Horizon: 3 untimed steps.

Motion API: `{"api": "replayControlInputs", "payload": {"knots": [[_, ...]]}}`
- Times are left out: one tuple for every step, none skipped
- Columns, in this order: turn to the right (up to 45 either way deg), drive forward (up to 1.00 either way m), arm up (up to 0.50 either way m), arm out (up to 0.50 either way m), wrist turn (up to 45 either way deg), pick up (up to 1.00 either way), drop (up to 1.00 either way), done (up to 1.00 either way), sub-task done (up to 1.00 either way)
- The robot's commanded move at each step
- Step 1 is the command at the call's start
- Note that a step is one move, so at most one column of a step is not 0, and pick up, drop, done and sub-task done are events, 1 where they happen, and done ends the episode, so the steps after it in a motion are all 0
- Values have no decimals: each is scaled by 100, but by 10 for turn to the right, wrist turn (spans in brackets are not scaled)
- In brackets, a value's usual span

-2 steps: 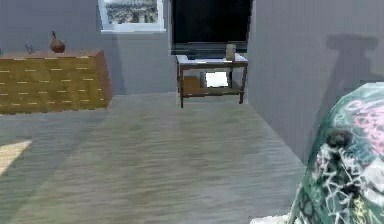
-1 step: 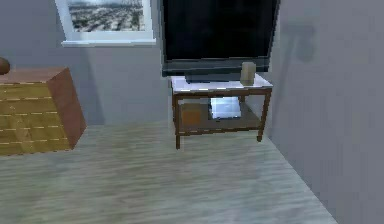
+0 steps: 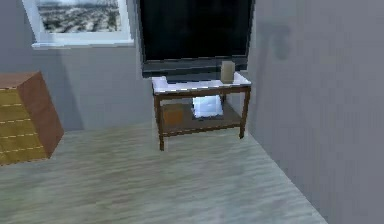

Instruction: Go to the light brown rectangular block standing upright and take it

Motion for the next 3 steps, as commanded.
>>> {"api": "replayControlInputs", "payload": {"knots": [[0,100,0,0,0,0,0,0,0],[120,0,0,0,0,0,0,0,0],[0,10,0,0,0,0,0,0,0]]}}
